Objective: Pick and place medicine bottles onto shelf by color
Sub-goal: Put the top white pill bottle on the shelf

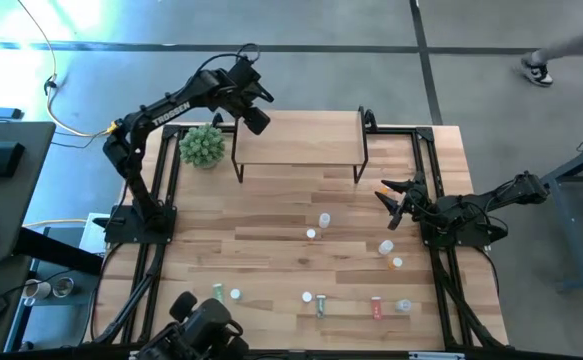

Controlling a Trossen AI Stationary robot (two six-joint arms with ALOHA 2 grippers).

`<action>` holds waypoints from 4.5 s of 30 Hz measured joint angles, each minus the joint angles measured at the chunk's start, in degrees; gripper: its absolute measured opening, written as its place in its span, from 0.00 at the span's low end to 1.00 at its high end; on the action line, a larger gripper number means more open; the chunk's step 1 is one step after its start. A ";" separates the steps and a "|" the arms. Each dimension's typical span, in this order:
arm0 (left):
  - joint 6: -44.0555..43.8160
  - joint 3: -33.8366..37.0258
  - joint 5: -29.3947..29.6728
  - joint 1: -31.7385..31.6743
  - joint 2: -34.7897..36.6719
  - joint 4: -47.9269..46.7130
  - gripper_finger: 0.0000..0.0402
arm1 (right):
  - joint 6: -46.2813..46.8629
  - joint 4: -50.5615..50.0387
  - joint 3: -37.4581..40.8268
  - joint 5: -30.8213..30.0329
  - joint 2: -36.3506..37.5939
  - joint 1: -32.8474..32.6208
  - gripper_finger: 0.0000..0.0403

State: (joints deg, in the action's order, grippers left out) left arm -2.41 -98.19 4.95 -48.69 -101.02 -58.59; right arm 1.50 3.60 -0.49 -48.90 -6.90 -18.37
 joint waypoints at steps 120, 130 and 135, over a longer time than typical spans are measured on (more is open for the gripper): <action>-11.30 64.21 0.58 38.78 35.48 56.08 0.42 | 20.14 13.80 -15.96 22.29 -47.17 7.05 0.54; -8.90 64.21 0.11 35.87 35.48 56.04 0.42 | 15.98 27.27 -15.96 23.00 -60.42 7.52 0.54; -8.90 64.21 0.22 35.82 35.48 56.06 0.42 | 15.70 32.14 -15.98 23.00 -66.56 7.52 0.54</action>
State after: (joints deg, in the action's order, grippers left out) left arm -11.31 -33.98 5.17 -12.86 -65.54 -2.53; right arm 17.19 35.73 -16.47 -25.90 -73.46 -10.85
